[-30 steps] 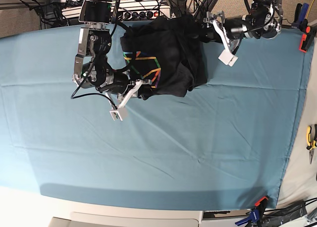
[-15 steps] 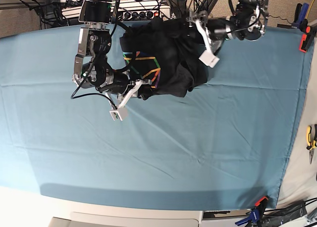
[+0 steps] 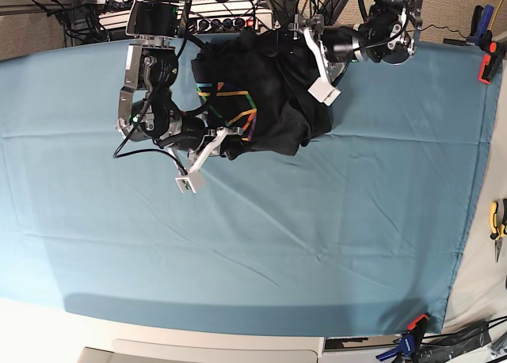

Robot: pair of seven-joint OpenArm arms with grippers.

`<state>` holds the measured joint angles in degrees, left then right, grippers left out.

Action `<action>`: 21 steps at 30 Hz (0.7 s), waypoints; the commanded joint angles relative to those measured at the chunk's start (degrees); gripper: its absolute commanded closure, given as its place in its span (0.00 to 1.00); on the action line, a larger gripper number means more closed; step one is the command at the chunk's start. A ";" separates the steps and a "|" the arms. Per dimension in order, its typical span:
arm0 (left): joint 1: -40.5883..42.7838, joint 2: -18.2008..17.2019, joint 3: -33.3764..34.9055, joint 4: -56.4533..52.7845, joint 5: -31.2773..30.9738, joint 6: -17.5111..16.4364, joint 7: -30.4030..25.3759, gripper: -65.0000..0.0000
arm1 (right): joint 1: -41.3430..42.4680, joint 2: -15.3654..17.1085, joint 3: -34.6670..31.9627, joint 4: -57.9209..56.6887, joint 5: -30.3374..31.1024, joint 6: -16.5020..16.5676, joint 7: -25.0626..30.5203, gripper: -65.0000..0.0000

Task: Fold the T-shirt properly
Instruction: 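Grasp the stack's edge with the left gripper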

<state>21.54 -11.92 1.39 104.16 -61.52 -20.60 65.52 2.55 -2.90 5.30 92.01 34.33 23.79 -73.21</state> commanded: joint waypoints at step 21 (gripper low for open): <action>-2.38 0.44 -0.07 0.85 4.39 1.07 -3.45 1.00 | 0.96 0.04 0.02 0.98 0.57 1.14 0.76 1.00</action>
<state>19.46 -11.25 1.43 104.12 -56.12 -19.09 62.96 2.55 -2.90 5.30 92.01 34.30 24.51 -73.06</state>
